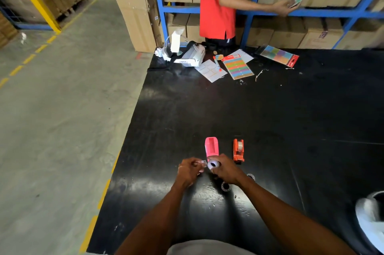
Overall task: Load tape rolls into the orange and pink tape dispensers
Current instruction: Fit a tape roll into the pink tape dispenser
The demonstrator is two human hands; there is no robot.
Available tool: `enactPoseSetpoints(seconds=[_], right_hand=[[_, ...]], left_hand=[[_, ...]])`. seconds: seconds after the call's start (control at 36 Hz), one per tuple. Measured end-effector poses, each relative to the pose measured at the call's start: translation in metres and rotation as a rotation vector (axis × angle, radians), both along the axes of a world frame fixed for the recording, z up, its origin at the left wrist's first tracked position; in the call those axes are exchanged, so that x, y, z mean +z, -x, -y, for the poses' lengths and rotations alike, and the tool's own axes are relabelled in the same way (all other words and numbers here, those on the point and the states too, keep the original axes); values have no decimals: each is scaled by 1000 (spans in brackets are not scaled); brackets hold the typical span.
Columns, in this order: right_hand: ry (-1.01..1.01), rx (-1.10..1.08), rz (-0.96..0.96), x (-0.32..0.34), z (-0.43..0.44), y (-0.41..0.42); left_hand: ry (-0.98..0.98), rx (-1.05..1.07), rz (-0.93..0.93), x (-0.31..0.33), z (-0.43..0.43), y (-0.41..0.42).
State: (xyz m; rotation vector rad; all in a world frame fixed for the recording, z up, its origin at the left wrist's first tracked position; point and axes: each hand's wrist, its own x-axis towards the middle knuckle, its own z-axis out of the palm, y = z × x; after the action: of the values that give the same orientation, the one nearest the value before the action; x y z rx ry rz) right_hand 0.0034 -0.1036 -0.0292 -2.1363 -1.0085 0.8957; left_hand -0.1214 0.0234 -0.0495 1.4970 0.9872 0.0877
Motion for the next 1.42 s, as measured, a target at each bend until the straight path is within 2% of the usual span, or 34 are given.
enactPoseSetpoints(seconds=[0.33,0.56,0.75,0.92,1.11,1.42], right_hand=[[2,-98,55,9,11,-4],[-105,-233,84,17,10,0],[-251,-307,-148,30,8,9],[-213,-323,-308,40,6,16],[-200,-321,-366,45,10,15],[-216,-304,-364,50,10,18]], left_hand=[[-36,56,57,12,0,0],[19,106,152,33,9,2],[59,109,238,41,11,0],[64,48,298,51,13,-4],[47,-10,287,51,10,-2],[-199,-112,222,48,10,-3]])
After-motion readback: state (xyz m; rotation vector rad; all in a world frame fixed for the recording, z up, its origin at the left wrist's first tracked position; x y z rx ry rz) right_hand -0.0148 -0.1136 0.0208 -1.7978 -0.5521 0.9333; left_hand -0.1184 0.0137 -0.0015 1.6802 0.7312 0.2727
